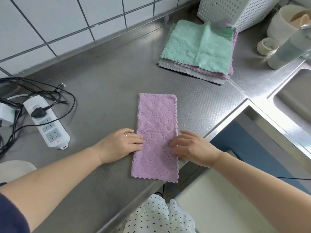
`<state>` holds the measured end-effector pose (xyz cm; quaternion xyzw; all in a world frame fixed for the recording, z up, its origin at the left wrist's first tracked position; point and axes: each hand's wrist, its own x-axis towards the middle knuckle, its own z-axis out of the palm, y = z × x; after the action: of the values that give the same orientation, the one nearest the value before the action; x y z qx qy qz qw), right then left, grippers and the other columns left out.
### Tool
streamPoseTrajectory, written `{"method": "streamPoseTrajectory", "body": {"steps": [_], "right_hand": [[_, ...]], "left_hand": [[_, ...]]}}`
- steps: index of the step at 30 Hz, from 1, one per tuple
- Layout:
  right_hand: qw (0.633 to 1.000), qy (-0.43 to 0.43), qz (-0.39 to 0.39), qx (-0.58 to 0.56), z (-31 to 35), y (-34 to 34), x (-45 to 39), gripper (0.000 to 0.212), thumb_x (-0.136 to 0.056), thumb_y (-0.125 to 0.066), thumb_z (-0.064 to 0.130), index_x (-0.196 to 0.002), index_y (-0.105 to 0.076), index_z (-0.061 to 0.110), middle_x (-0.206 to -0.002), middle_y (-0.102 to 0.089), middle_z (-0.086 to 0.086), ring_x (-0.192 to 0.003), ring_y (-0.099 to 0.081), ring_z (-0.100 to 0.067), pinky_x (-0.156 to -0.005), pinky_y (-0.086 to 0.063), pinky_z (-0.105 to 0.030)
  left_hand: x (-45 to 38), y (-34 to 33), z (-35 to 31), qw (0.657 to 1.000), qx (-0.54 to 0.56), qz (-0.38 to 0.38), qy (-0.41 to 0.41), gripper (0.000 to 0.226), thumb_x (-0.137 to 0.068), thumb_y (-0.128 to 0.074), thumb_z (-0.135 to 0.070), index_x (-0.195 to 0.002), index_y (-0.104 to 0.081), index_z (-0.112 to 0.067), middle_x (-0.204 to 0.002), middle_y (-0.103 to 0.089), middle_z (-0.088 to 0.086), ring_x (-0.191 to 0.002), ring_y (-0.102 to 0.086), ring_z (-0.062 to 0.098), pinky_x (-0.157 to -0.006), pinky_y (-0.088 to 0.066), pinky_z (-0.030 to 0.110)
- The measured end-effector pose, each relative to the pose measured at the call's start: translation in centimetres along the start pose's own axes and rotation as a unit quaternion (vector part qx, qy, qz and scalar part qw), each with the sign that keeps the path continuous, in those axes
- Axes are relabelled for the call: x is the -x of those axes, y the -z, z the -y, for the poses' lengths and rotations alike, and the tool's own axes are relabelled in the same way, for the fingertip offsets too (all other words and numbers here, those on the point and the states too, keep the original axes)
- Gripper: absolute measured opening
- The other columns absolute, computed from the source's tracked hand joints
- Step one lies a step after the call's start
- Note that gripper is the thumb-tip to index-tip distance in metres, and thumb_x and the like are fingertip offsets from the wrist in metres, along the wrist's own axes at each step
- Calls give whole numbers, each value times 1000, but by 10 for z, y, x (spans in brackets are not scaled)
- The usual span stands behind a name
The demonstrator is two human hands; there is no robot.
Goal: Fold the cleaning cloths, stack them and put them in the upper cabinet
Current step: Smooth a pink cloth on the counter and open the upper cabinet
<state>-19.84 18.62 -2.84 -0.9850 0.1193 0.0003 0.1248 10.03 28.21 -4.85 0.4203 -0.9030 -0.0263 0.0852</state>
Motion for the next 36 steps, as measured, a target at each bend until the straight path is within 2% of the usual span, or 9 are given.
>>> {"method": "streamPoseTrajectory", "body": {"steps": [8, 12, 17, 19, 23, 26, 29, 33, 36], "right_hand": [[1000, 9, -18, 10, 1, -6, 4, 6, -84, -68, 24, -87, -70, 20, -109, -69, -1, -103, -65, -21, -102, -42, -42], [998, -17, -55, 21, 8, -11, 0, 31, -98, -40, 27, -85, -66, 17, -104, -66, -1, -94, -63, -21, -97, -48, -38], [990, -116, -60, -61, 17, -10, -4, 19, -89, -43, 18, -93, -60, 11, -93, -67, -3, -85, -62, -24, -82, -52, -34], [967, -209, -59, -135, 16, -5, -11, 18, -88, -46, 12, -101, -57, 7, -90, -67, -8, -82, -62, -28, -76, -51, -37], [863, -406, -115, -279, -5, 11, -38, 19, -97, -41, 27, -103, -49, 11, -84, -64, -7, -76, -60, -26, -69, -49, -41], [808, -458, -165, -332, -13, 15, -56, 13, -97, -42, 29, -98, -49, 18, -84, -62, 2, -77, -58, -17, -69, -46, -34], [763, -492, -204, -366, -16, 13, -67, 13, -97, -42, 31, -103, -46, 21, -88, -64, 4, -80, -60, -17, -73, -49, -36], [718, -513, -225, -414, -21, 10, -76, 33, -96, -46, 38, -123, -40, 19, -86, -60, 14, -84, -61, -16, -80, -53, -43], [767, -479, -180, -387, -24, 6, -76, 36, -92, -54, 34, -127, -43, 28, -103, -60, 12, -86, -61, -13, -76, -52, -34]], "left_hand": [[5, -4, -3, 998, 50, 18, 13, 41, -100, -30, -32, -89, -69, -22, -115, -68, -4, -107, -64, 14, -92, -40, 29], [7, -5, -8, 997, 64, 5, 45, 48, -101, -24, -34, -89, -69, -22, -115, -68, -6, -107, -64, 11, -92, -40, 26], [-2, -5, -15, 978, 125, -29, 162, 25, -92, -38, -30, -100, -62, -23, -95, -73, 0, -82, -69, 19, -74, -42, 27], [-8, -1, -16, 948, 194, -39, 250, 21, -82, -38, -29, -98, -52, -29, -85, -72, 6, -75, -66, 29, -67, -43, 34], [-37, 7, -1, 831, 323, -102, 441, 10, -92, -47, -25, -87, -56, -25, -81, -69, 5, -77, -63, 26, -72, -49, 39], [-57, 6, 4, 765, 384, -149, 496, 19, -94, -48, -23, -75, -49, -24, -66, -59, 0, -63, -49, 20, -65, -40, 37], [-71, 4, 5, 716, 417, -180, 531, 9, -95, -47, -22, -87, -51, -23, -75, -59, 0, -68, -47, 16, -68, -36, 32], [-80, 2, 6, 681, 437, -169, 563, 50, -95, -46, -31, -141, -28, -23, -105, -62, -4, -95, -55, 15, -85, -40, 30], [-84, 1, 6, 703, 441, -159, 534, 54, -93, -52, -23, -142, -30, -28, -130, -53, -4, -119, -49, 12, -101, -35, 27]]}}
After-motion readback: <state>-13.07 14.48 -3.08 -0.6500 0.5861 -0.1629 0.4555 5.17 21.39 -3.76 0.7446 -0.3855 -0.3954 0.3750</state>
